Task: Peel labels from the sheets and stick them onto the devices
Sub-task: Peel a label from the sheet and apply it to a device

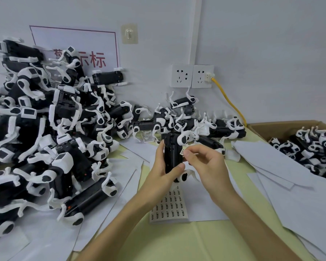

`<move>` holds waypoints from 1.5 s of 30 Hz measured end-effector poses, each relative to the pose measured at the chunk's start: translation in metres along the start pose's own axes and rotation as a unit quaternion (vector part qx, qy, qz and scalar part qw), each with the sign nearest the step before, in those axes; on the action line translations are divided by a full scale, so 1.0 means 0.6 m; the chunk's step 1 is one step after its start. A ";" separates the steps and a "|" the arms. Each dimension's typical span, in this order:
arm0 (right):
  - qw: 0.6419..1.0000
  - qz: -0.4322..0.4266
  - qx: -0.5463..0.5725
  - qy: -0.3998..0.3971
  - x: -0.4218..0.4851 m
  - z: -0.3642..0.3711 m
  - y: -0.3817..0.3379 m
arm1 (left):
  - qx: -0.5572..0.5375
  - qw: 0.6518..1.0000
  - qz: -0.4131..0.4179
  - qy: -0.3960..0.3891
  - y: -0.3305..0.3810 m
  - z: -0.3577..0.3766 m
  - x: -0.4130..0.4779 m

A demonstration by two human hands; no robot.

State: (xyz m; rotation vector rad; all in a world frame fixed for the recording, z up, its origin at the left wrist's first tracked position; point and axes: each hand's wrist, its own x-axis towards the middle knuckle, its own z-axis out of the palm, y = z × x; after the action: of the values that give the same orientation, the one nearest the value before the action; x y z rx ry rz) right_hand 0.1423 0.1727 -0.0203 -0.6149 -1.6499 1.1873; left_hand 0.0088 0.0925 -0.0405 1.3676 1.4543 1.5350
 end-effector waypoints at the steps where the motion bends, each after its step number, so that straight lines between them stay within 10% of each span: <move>1: 1.000 -0.006 -0.013 -0.001 0.001 0.000 0.000 | 0.009 1.000 0.006 0.002 0.001 0.001 0.000; 36: 0.999 0.002 -0.050 0.020 0.007 -0.016 0.007 | 0.059 0.996 0.070 -0.020 -0.003 0.004 -0.007; 45: 0.995 0.023 0.014 -0.100 0.004 -0.003 0.005 | -0.061 0.997 0.006 -0.048 0.009 0.000 -0.004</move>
State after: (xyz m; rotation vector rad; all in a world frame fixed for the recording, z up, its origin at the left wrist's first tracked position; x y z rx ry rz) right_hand 0.1427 0.1763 -0.0218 -0.5335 -1.7908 1.3391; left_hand 0.0109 0.0894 -0.0356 1.3601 1.2762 1.5173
